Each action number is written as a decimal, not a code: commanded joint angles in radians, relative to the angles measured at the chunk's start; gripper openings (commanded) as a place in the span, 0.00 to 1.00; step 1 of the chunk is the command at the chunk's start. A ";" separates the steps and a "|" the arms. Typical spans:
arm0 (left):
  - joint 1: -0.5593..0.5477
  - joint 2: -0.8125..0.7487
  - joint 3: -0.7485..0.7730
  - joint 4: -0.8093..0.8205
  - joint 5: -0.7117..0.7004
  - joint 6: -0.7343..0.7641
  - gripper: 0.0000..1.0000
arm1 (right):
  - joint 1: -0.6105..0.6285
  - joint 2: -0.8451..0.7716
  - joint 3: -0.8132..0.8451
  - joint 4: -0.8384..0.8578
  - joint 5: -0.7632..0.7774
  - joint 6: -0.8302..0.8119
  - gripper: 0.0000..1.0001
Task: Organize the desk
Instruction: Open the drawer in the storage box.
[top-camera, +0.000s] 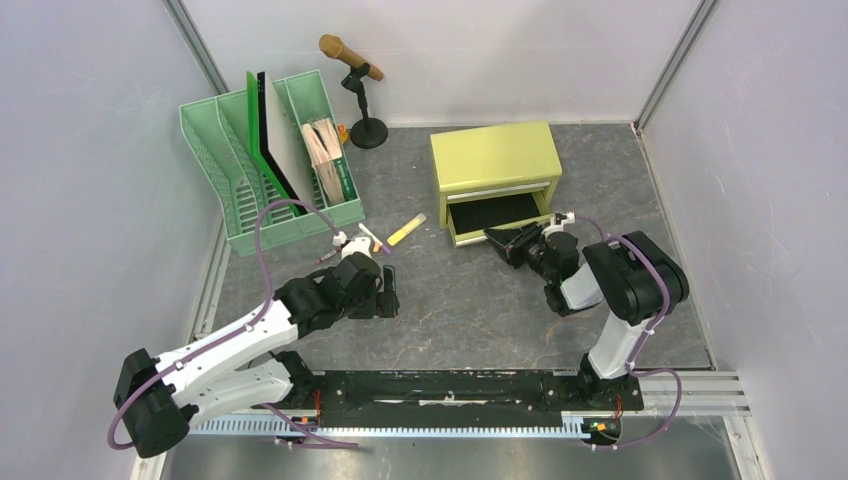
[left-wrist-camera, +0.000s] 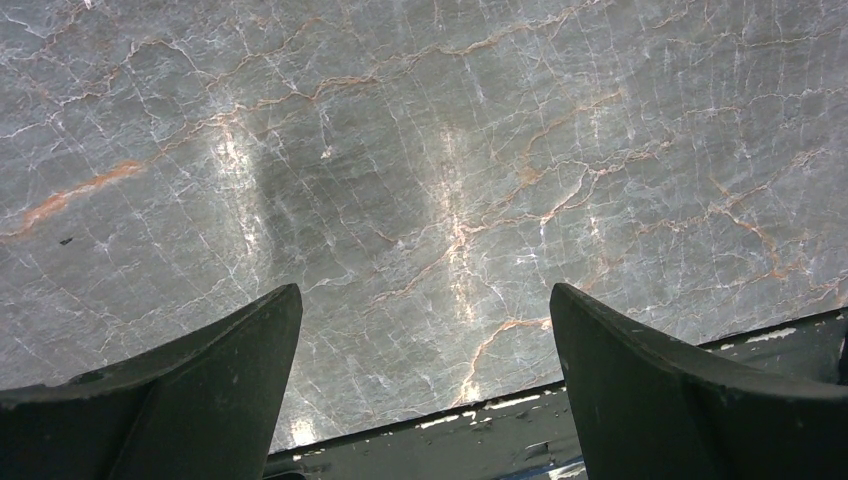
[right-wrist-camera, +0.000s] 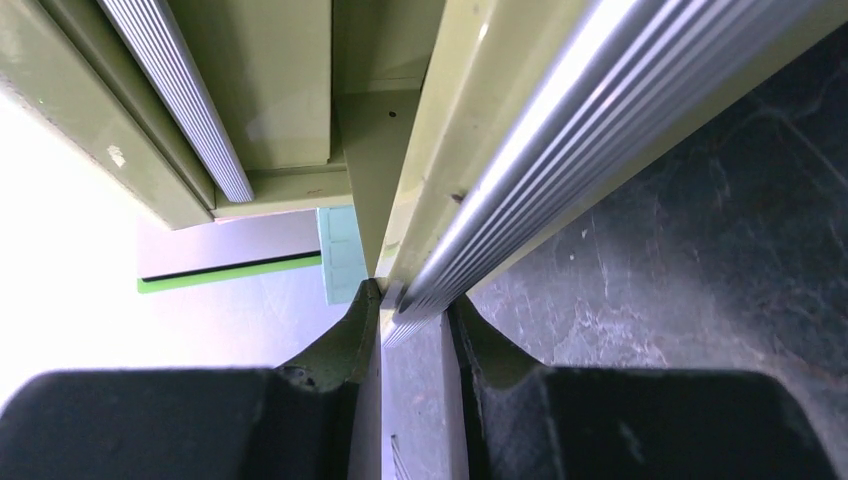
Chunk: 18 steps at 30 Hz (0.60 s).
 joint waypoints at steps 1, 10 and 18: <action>-0.002 -0.016 -0.001 0.004 0.000 -0.037 1.00 | 0.045 -0.048 -0.056 0.004 -0.124 -0.121 0.28; -0.002 -0.034 -0.005 0.001 -0.001 -0.039 1.00 | 0.050 -0.103 -0.092 -0.008 -0.125 -0.119 0.54; -0.002 -0.043 0.005 -0.024 -0.010 -0.027 1.00 | 0.039 -0.151 -0.122 -0.053 -0.122 -0.153 0.71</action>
